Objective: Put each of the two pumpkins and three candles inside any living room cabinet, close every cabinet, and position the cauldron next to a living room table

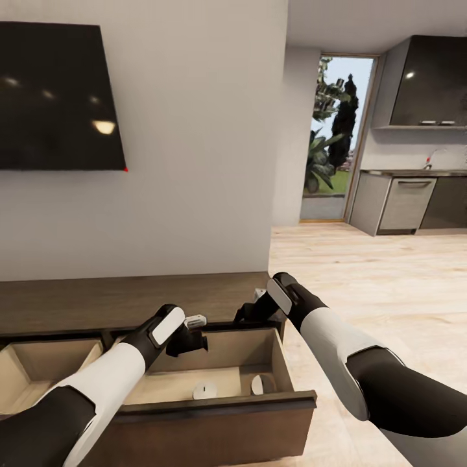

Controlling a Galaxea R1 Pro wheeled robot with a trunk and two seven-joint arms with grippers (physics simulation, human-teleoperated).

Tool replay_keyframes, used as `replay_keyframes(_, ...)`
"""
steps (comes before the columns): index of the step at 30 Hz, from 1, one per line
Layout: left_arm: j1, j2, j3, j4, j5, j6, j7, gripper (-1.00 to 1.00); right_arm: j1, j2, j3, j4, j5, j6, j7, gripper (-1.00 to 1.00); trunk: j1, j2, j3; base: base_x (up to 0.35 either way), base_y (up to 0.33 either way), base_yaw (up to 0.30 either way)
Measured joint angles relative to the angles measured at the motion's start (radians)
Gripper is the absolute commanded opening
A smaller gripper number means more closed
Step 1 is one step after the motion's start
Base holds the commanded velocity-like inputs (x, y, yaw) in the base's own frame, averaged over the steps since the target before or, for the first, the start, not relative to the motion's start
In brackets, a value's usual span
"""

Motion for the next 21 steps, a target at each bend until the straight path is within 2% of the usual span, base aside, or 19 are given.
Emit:
replay_keyframes(6,0.000,0.000,0.000,0.000,0.000,0.000,0.001,1.00,0.000,0.000,0.002,-0.002,0.003,0.000,-0.001,1.00,-0.002,0.001,0.023,-0.236,0.000,0.000)
replay_keyframes(13,0.000,-0.001,-0.001,0.000,0.000,0.000,0.001,1.00,0.000,0.000,0.002,-0.002,0.003,0.000,0.000,1.00,-0.006,0.003,0.050,-0.040,0.000,0.000)
replay_keyframes(21,0.000,-0.004,-0.002,-0.001,-0.001,-0.001,0.002,1.00,0.000,0.000,0.002,-0.002,0.004,-0.001,0.000,1.00,-0.036,0.059,0.075,-0.002,0.000,0.000)
